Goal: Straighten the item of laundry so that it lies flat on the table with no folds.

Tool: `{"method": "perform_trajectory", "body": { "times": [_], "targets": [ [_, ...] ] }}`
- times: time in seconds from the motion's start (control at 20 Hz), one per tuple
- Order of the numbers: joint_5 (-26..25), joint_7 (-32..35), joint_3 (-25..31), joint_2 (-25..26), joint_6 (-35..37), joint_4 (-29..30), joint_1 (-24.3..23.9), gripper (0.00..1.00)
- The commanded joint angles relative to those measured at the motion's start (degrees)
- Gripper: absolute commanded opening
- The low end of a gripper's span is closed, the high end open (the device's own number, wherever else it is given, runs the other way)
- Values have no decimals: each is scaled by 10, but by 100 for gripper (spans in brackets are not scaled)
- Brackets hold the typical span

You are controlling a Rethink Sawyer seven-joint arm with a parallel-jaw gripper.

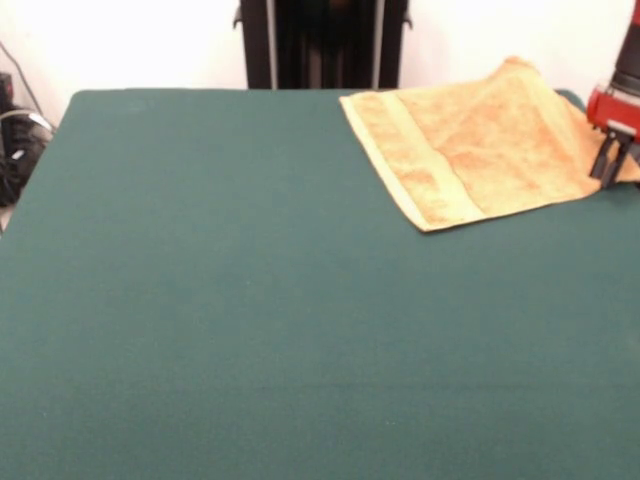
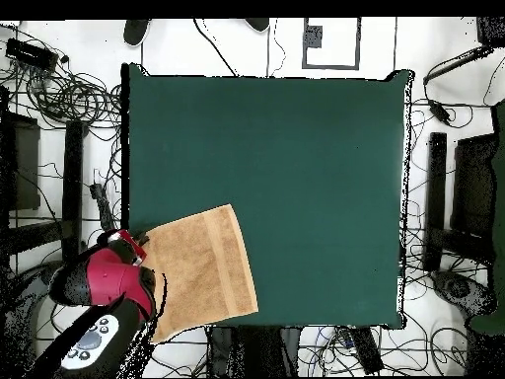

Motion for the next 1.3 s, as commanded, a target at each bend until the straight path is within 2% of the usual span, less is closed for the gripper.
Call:
{"method": "perform_trajectory", "body": {
  "times": [0.05,0.3,0.7,1.05,1.3],
  "targets": [
    [97,164,66,76,-40,-67,43,0],
    [135,169,43,87,-14,-79,67,0],
    [143,140,45,76,-18,-64,65,0],
    [186,200,-15,101,63,-105,113,0],
    [202,205,-24,106,77,-109,122,0]
  ]
}}
